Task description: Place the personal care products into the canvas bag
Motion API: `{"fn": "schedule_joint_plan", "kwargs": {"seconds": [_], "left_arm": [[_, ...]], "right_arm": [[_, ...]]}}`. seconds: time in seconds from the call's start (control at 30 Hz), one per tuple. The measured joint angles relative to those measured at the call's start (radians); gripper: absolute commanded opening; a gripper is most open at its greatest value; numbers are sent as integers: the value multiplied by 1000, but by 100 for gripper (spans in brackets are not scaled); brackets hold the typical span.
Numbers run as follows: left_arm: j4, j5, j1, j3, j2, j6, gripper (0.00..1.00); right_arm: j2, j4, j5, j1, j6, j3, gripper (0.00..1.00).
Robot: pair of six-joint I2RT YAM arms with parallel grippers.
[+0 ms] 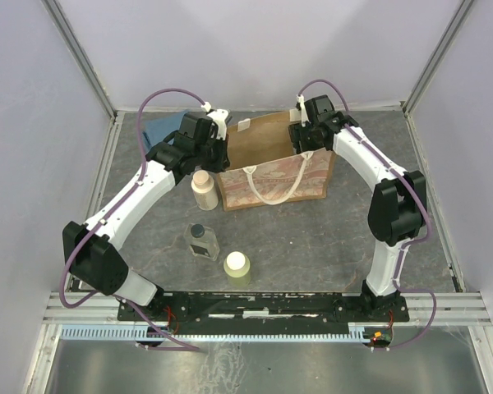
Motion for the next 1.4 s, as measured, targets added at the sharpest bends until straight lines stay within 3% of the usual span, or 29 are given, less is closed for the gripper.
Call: {"fn": "schedule_joint_plan", "kwargs": {"seconds": [0.3, 0.53, 0.63, 0.73, 0.87, 1.13, 1.4], "left_arm": [[17, 0, 0, 0, 5, 0, 3], [23, -3, 0, 1, 18, 0, 3], [22, -11, 0, 5, 21, 0, 3], [23, -27, 0, 10, 30, 0, 3], [23, -31, 0, 12, 33, 0, 3], [23, -39, 0, 12, 33, 0, 3], [23, -44, 0, 12, 33, 0, 3]], "right_arm": [[-56, -51, -35, -4, 64, 61, 87], [-236, -151, -68, 25, 103, 148, 87], [-278, -229, -48, 112, 100, 228, 87], [-319, -267, -38, 282, 111, 240, 87], [-412, -234, -56, 447, 143, 78, 89], [-587, -67, -48, 646, 173, -312, 90], [-551, 83, 10, 851, 148, -423, 93]]}}
